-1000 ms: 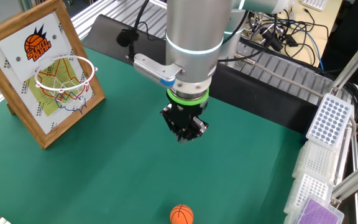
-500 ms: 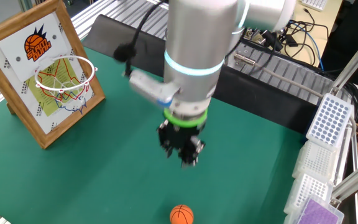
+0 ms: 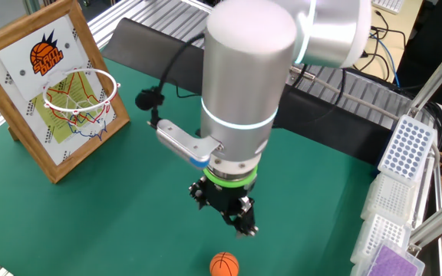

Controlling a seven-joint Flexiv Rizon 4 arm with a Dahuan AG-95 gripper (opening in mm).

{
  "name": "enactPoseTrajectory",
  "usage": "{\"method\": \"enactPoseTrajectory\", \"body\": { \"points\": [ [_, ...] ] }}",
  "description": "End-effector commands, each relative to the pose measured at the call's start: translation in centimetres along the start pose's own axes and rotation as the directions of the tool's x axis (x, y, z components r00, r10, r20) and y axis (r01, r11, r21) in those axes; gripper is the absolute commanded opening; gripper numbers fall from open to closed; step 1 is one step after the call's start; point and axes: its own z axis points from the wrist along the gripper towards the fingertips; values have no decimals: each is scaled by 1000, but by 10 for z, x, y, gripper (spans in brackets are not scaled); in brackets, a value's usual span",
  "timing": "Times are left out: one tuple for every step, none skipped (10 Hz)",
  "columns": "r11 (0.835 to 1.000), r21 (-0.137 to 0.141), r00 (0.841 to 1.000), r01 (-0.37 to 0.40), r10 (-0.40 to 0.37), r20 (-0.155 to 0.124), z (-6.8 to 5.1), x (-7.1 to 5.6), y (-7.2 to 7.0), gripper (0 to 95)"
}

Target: Grab a basketball, release it and shoot it into the basket

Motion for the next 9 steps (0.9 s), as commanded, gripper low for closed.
{"method": "enactPoseTrajectory", "body": {
  "points": [
    [1000, -4, 1000, -2, 2, 5, 9, -6, 1, 950],
    [1000, -5, 1000, -7, 7, 10, 14, -11, 1, 950],
    [1000, -5, 1000, -8, 8, 10, 17, -13, 1, 950],
    [1000, -4, 1000, -10, 10, 11, 19, -15, 1, 950],
    [1000, -4, 1000, -19, 19, 10, 24, -19, 2, 950],
    [1000, -2, 1000, -24, 24, 10, 25, -21, 2, 950],
    [1000, -2, 1000, -28, 28, 9, 25, -21, 2, 950],
    [1000, -2, 1000, -27, 27, 8, 25, -21, 2, 760],
    [1000, -1, 1000, -25, 25, 10, 24, -21, 2, 760]
  ]
}}
